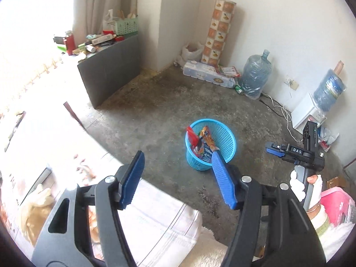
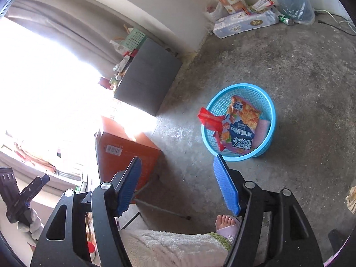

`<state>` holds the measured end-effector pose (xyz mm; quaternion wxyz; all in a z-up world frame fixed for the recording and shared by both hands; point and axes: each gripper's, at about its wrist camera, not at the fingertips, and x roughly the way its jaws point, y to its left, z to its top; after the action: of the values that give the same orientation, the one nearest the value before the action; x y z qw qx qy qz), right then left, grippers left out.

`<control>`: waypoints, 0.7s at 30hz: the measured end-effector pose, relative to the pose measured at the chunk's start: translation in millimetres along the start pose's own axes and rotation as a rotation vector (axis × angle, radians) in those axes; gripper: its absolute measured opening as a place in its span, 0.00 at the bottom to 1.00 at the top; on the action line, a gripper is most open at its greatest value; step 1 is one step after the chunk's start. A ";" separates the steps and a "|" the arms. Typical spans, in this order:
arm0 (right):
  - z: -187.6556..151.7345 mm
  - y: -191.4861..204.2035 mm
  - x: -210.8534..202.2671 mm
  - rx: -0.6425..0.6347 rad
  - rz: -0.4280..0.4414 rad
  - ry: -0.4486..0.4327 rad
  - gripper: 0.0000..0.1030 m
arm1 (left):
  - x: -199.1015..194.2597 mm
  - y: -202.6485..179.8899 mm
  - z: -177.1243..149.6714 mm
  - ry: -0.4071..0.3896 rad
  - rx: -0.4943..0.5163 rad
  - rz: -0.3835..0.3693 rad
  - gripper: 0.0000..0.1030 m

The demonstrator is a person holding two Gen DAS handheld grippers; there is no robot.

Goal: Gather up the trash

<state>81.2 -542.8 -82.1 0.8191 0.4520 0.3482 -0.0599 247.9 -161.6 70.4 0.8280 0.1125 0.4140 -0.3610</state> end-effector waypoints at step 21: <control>-245.3 258.5 111.6 -0.245 0.419 0.819 0.64 | -161.3 216.0 -291.4 -0.174 -0.755 0.330 0.58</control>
<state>145.0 -175.8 -56.7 0.6563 0.3990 0.5482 0.3310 157.1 215.5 -14.3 0.8898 -0.1648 0.4220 -0.0549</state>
